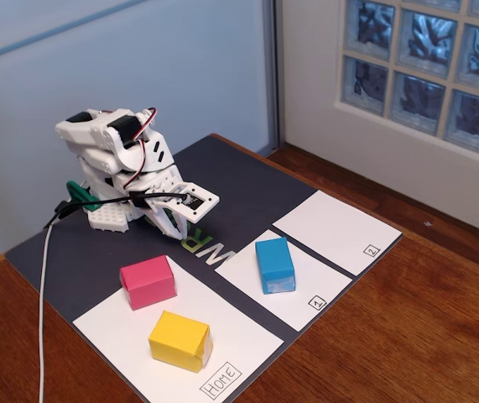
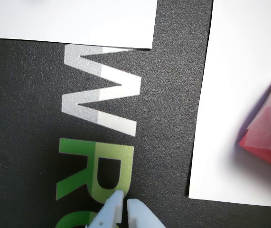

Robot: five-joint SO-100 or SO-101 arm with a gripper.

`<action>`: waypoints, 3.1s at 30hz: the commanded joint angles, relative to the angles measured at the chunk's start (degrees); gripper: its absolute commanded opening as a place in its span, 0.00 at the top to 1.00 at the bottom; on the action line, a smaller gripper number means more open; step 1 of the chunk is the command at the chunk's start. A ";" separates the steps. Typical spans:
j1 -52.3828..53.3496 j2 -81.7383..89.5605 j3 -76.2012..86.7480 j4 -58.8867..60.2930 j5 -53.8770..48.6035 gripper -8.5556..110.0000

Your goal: Move box yellow to zone 2

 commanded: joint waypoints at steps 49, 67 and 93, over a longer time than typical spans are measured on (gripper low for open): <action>9.32 -50.98 -52.47 -8.26 -12.83 0.93; 25.31 -101.34 -109.16 16.70 -47.20 0.93; 26.37 -142.73 -155.48 24.52 -47.81 0.93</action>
